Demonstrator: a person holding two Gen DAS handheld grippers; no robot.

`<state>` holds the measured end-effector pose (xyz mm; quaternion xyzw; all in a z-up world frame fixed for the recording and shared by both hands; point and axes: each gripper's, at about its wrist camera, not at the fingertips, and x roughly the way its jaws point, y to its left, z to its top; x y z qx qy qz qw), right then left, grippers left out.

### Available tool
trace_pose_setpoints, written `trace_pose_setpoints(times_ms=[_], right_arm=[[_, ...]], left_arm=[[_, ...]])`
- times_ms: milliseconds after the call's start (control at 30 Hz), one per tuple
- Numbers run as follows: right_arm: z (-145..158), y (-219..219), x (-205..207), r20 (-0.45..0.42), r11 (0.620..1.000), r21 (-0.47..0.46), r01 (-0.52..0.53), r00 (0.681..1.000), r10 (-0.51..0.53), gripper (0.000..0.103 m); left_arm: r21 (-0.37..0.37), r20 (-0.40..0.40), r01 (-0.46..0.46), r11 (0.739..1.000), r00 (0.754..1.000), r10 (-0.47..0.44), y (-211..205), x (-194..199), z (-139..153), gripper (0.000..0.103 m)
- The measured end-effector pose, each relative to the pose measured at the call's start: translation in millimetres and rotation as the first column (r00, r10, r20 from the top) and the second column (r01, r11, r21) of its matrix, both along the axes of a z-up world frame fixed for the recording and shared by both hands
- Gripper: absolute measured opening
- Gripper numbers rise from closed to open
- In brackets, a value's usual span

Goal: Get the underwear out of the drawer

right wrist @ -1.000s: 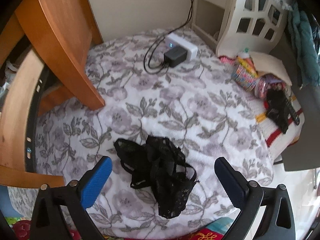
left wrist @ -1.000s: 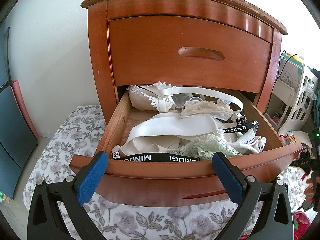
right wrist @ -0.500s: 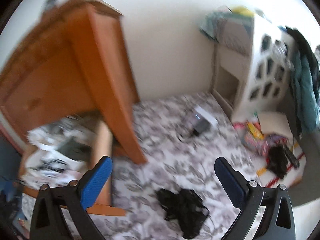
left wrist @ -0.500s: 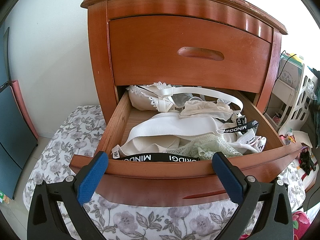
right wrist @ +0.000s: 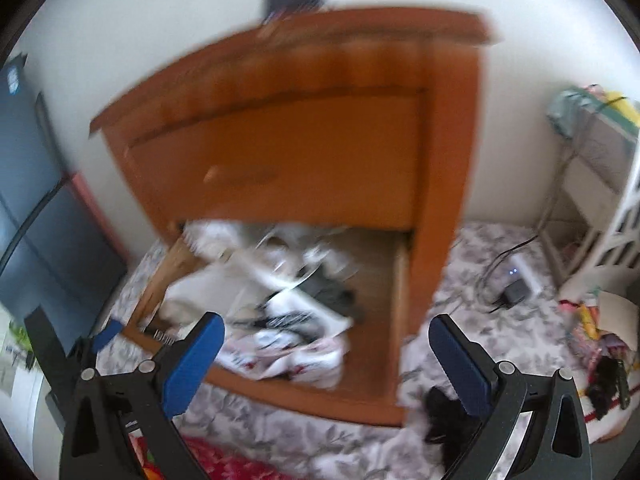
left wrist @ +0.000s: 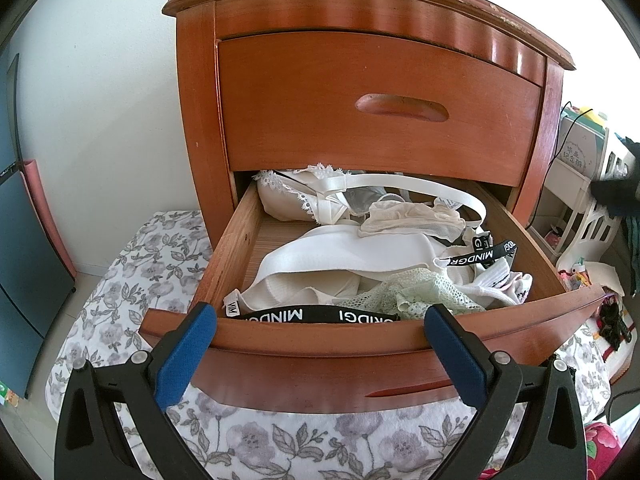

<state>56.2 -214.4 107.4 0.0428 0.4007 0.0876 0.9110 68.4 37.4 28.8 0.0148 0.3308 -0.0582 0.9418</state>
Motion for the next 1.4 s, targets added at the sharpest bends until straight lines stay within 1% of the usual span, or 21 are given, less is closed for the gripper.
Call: trace_pose_setpoints(times_ms=[33,167,267,433,567,600,633,700,767,800,833,933,967,1033,1100,1133,1200,1400], right_arm=[[-8.8,12.9,3.5,-0.033,1.000,-0.013,-0.029,0.999,0.028,0.103],[-26.8,39.8,8.2,-0.063,0.994,-0.071,-0.086,0.995,0.082,0.103],[-37.0,50.8,14.1,-0.094,0.990,-0.087,-0.110,0.990,0.102,0.103],[-41.1,67.4,20.3,-0.127,0.979,-0.115,-0.166,0.980,0.152,0.103],[-39.6,79.7,25.6,-0.138,0.971,-0.101,-0.215,0.970,0.201,0.102],[-38.9,82.2,27.2,-0.136,0.970,-0.093,-0.225,0.968,0.211,0.098],[-38.5,84.2,29.1,-0.137,0.969,-0.084,-0.233,0.966,0.220,0.092],[-38.8,86.4,33.6,-0.153,0.970,-0.056,-0.238,0.962,0.227,0.088],[-41.4,89.6,37.2,-0.179,0.969,-0.036,-0.246,0.955,0.236,0.086],[-42.7,90.4,37.8,-0.189,0.967,-0.033,-0.251,0.952,0.241,0.082],[-45.2,92.3,37.8,-0.203,0.965,-0.037,-0.261,0.947,0.248,0.078],[-51.4,96.2,37.0,-0.228,0.958,-0.052,-0.281,0.938,0.262,0.070],[-53.5,96.8,37.3,-0.233,0.957,-0.055,-0.284,0.936,0.264,0.068],[-57.3,96.4,37.0,-0.244,0.956,-0.060,-0.286,0.933,0.264,0.060],[-59.1,95.1,37.3,-0.247,0.957,-0.060,-0.284,0.933,0.261,0.056],[-58.7,94.4,37.1,-0.243,0.957,-0.055,-0.286,0.933,0.265,0.050],[-58.6,95.1,37.2,-0.247,0.955,-0.060,-0.291,0.931,0.269,0.042],[-62.0,101.8,39.7,-0.251,0.951,-0.077,-0.298,0.929,0.271,0.031]], left_arm=[[0.000,0.000,0.000,1.000,1.000,0.000,0.0,0.0,0.1,0.103],[-0.001,0.000,-0.017,1.000,1.000,0.017,2.2,0.4,0.6,0.103],[-0.001,0.000,-0.019,1.000,1.000,0.019,3.1,0.9,0.5,0.103],[-0.001,0.000,-0.020,1.000,1.000,0.020,3.6,0.8,0.6,0.103],[-0.002,0.000,-0.020,1.000,1.000,0.020,3.5,0.8,0.6,0.103],[-0.002,0.000,-0.020,1.000,1.000,0.020,3.5,0.7,0.6,0.103],[-0.003,0.000,-0.020,1.000,1.000,0.020,3.6,1.1,0.4,0.103],[-0.003,0.001,-0.020,1.000,1.000,0.020,3.5,1.4,0.3,0.103],[-0.002,0.000,-0.021,1.000,1.000,0.021,3.4,1.5,0.2,0.103],[-0.001,0.000,-0.021,1.000,1.000,0.021,3.2,1.7,0.1,0.103],[-0.002,0.001,-0.021,1.000,1.000,0.021,3.1,1.4,0.1,0.103],[-0.002,0.001,-0.021,1.000,1.000,0.021,3.1,1.4,0.1,0.103],[-0.002,0.001,-0.021,1.000,1.000,0.021,3.1,1.4,0.1,0.103],[-0.002,0.000,-0.021,1.000,1.000,0.021,3.0,1.7,0.1,0.103],[-0.002,0.000,-0.021,1.000,1.000,0.021,3.1,1.5,0.0,0.103],[-0.002,0.001,-0.021,1.000,1.000,0.021,3.0,1.9,-0.2,0.103],[-0.002,0.001,-0.021,1.000,1.000,0.021,3.3,1.2,0.3,0.103],[-0.002,0.001,-0.021,1.000,1.000,0.021,3.3,1.3,0.1,0.103]])
